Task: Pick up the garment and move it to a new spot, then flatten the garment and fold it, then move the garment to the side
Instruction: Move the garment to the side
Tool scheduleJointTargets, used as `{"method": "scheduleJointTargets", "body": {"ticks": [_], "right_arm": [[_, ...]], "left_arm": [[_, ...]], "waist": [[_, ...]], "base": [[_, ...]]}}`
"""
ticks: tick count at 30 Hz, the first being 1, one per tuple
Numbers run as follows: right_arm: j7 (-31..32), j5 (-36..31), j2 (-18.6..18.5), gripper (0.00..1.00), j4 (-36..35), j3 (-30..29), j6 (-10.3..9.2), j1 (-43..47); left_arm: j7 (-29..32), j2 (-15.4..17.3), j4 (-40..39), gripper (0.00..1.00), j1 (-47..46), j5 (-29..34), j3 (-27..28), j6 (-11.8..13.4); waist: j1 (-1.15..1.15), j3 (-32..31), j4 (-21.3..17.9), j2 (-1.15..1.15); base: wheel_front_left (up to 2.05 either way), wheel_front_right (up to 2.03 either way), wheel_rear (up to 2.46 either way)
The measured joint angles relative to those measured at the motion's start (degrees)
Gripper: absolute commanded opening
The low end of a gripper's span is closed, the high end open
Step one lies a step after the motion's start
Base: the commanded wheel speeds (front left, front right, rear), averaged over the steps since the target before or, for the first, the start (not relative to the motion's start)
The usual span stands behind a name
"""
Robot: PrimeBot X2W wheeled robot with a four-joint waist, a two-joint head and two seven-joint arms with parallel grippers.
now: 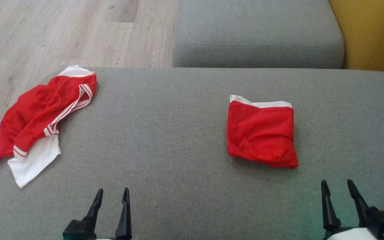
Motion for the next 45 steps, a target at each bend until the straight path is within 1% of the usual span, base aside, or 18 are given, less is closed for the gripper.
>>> {"method": "scheduleJointTargets", "body": {"ticks": [5,7,9,12,16,17,19,22,25,28,30,31,32,33,34,36,41,45], "right_arm": [[0.0,0.03,0.0,1.0,0.26,0.0,0.0,-0.06],[0.02,1.34,-0.01,1.0,0.43,0.01,0.0,-0.23],[2.12,3.37,-0.2,1.0,0.26,0.4,0.0,-1.14],[8.8,7.22,-2.1,1.0,-1.33,1.08,0.0,-5.92],[24.18,15.6,-5.89,1.0,-1.78,1.48,0.0,-16.14],[27.93,17.42,-6.16,1.0,-1.49,1.18,0.0,-18.59],[35.15,19.3,-7.08,1.0,0.26,1.16,0.0,-22.98],[43.48,22.51,-6.6,1.0,5.27,-0.81,0.0,-28.34],[47.7,22.43,-5.76,1.0,10.37,-2.67,0.0,-31.84],[49.75,21.91,-4.75,1.0,15.29,-4.8,0.0,-34.33],[49.9,20.33,-4.44,1.0,17.69,-5.42,0.0,-35.8],[50.59,21.31,-3.68,1.0,18.7,-6.51,0.0,-36.76],[50.71,22.49,-3.01,0.36,19.4,-7.4,0.0,-37.62],[50.63,22.79,-2.47,0.0,19.68,-7.68,0.0,-38.4],[50.57,22.76,-1.99,0.0,19.98,-7.93,0.0,-39.35],[49.99,22.38,-1.87,0.0,20.24,-7.89,0.0,-40.9],[49.92,21.38,-2.79,0.0,20.12,-7.33,0.0,-42.88],[49.62,19.91,-5.26,0.0,20.22,-8.68,0.0,-43.72]], "left_arm": [[0.0,0.0,0.04,1.0,0.0,0.0,-0.27,-0.01],[0.0,0.0,0.04,1.0,-0.01,0.0,-0.44,-0.07],[0.0,0.0,0.05,1.0,-0.01,0.0,-0.56,-0.16],[0.0,0.0,0.09,1.0,-0.16,0.0,-1.1,-0.57],[0.0,0.0,0.2,1.0,-1.14,0.49,-1.71,-1.0],[0.0,0.0,0.19,1.0,-1.68,0.57,-1.9,-1.02],[0.0,0.0,0.22,1.0,-3.13,0.58,-2.76,-1.34],[0.0,-0.07,0.31,1.0,-5.87,0.58,-3.85,-1.56],[0.0,-0.07,0.38,1.0,-7.77,0.51,-4.95,-1.49],[0.0,-0.1,0.46,1.0,-8.78,0.36,-6.19,-1.34],[0.0,-0.1,0.51,1.0,-9.0,0.03,-6.71,-0.89],[0.0,-0.11,0.53,1.0,-9.21,-0.24,-6.79,-0.63],[0.0,-0.12,0.49,1.0,-9.54,-0.31,-6.78,-0.31],[0.0,-0.12,0.36,1.0,-9.75,-0.31,-6.65,0.14],[0.0,-0.12,0.14,1.0,-9.78,-0.55,-6.47,0.63],[0.0,-0.12,-0.19,1.0,-9.77,-0.79,-6.3,0.83],[0.0,-0.12,-0.99,1.0,-9.94,0.21,-5.3,0.43],[0.0,0.18,-1.18,1.0,-12.57,2.0,-4.63,-1.3]], "waist": [[0.0,0.3,-0.04,0.0],[0.0,0.56,-0.01,0.0],[0.0,1.03,-0.09,0.0],[0.0,2.13,-0.24,0.0],[0.0,4.17,-0.05,0.0],[0.0,4.93,0.03,0.0],[0.0,6.65,0.28,0.0],[0.0,9.21,1.0,0.0],[0.0,11.38,2.24,-0.01],[0.0,13.06,3.76,-0.01],[0.0,14.2,4.49,-0.01],[0.0,14.73,4.77,-0.01],[0.0,15.2,4.93,-0.01],[0.0,15.62,4.94,-0.01],[0.0,15.95,4.67,-0.01],[0.0,16.46,3.5,-0.01],[0.0,17.82,-1.99,-0.01],[0.0,19.55,-7.3,-0.01]], "base": [[0.0,0.0,0.0],[0.0,0.0,0.0],[0.0,0.0,0.0],[0.0,0.0,0.0],[0.0,0.0,0.0],[0.0,0.0,0.0],[0.0,0.0,0.0],[0.0,0.0,0.0],[0.0,0.0,0.0],[0.0,0.0,0.0],[0.0,0.0,0.0],[0.0,0.0,0.0],[0.0,0.0,0.0],[0.0,0.0,0.0],[0.0,0.0,0.0],[0.0,0.0,0.0],[0.0,0.0,0.0],[0.0,0.0,0.0]]}}
